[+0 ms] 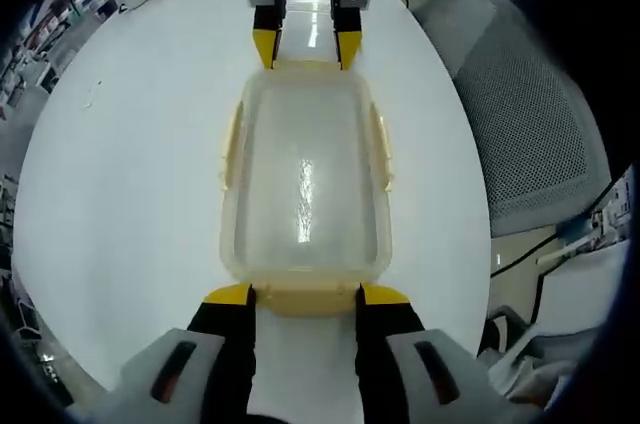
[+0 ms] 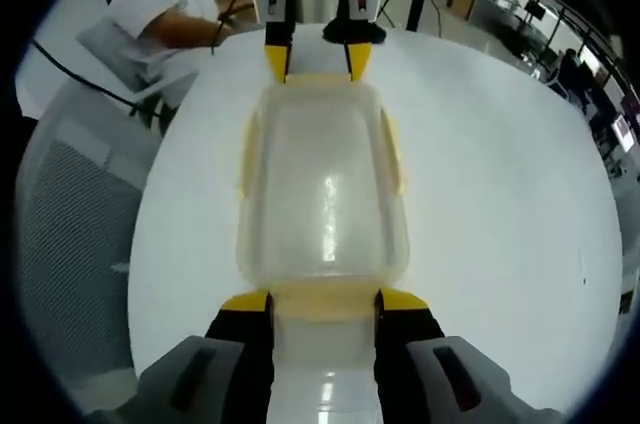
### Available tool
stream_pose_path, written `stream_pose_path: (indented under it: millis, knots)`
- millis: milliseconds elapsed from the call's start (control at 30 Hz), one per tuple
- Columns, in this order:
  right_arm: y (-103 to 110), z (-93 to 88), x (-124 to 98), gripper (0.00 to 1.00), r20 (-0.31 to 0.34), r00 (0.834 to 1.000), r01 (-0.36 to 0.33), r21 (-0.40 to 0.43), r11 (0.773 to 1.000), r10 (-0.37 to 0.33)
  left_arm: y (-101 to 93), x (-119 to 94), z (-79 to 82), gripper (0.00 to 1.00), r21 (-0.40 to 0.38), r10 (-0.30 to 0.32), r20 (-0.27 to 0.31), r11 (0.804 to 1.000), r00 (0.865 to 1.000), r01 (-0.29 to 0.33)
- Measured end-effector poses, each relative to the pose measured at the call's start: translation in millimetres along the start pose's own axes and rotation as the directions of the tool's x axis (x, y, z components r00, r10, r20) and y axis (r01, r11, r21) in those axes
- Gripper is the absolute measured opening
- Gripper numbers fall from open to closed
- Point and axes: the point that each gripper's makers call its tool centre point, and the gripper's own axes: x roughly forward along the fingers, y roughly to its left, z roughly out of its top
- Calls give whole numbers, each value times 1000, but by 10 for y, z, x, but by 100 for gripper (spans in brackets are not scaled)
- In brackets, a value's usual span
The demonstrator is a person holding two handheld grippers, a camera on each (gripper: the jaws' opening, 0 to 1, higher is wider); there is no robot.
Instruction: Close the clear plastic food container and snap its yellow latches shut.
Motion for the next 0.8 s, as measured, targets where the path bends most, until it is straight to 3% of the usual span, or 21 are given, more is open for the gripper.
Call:
stream_pose_path:
  millis: [367,800]
  knots:
    - [61,115,-91,37,19,1000,-1,6,1000,1,-48,-131,-34,37,16,2,-8,1000,1000,-2]
    - [-19,142,-317,37,11,1000,4,14,1000,-4,47,-288,76,37,13,3,9,1000,1000,-3]
